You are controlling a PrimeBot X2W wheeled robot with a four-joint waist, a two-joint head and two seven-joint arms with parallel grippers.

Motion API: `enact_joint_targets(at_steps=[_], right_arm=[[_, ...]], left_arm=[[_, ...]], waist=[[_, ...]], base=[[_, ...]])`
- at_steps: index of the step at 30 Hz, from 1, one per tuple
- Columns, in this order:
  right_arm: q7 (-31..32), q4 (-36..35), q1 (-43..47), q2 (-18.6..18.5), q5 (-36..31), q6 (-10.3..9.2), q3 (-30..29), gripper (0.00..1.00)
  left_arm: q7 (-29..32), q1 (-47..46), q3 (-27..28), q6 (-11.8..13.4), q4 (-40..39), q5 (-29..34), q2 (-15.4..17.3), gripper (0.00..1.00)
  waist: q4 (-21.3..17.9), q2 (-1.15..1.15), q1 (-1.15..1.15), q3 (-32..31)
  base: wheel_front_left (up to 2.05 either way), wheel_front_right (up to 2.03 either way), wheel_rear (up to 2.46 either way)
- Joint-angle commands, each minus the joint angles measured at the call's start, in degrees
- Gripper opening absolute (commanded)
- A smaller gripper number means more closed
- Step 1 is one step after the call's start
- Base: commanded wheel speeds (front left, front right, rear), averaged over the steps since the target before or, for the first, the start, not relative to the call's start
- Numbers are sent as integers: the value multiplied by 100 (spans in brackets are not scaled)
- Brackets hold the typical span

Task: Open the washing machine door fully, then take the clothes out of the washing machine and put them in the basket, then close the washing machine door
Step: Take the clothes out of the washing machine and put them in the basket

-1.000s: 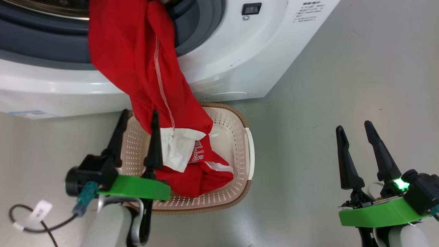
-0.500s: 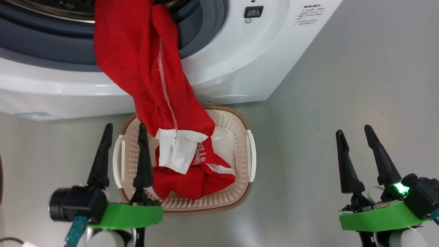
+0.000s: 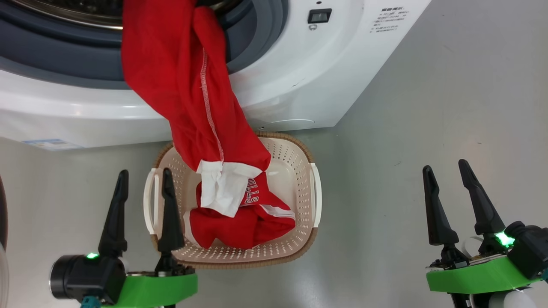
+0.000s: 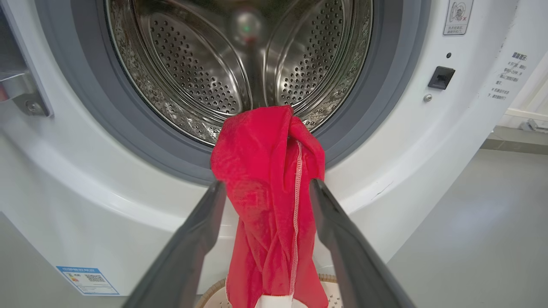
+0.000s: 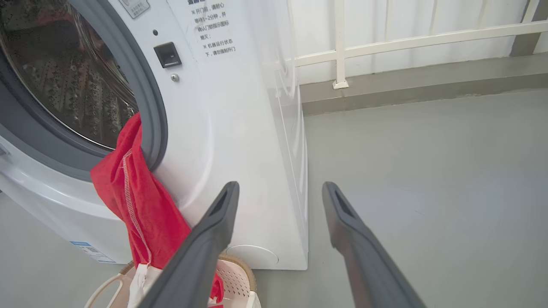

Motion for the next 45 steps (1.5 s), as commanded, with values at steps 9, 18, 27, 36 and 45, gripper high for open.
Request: enact_joint_targets(at_steps=[9,18,27,36,45], right_arm=[[-69,-178,114,-33,9,9,115,100],[-69,-145,60,-33,33,9,140,100],[-69,-84,-11,-33,65,9,203,100],[-69,-83,-71,-33,86,9,235,100],[-69,-83,-113,-33,113,9,250,100]], left_arm=[[-47,134,182,66,-255,77,34,100],[7,-58,116,-14,-100,15,48,100],[95,-654,127,-218,507,-131,115,100],[219,-1410,171,-361,1198,-191,216,100],[417,-2273,153,-557,2270,-407,193,100]], waist=[[-24,0,0,12],[-73,0,0,61],[-178,0,0,113],[-273,0,0,157],[-318,0,0,193]], base=[[0,0,0],[0,0,0],[0,0,0],[0,0,0],[0,0,0]])
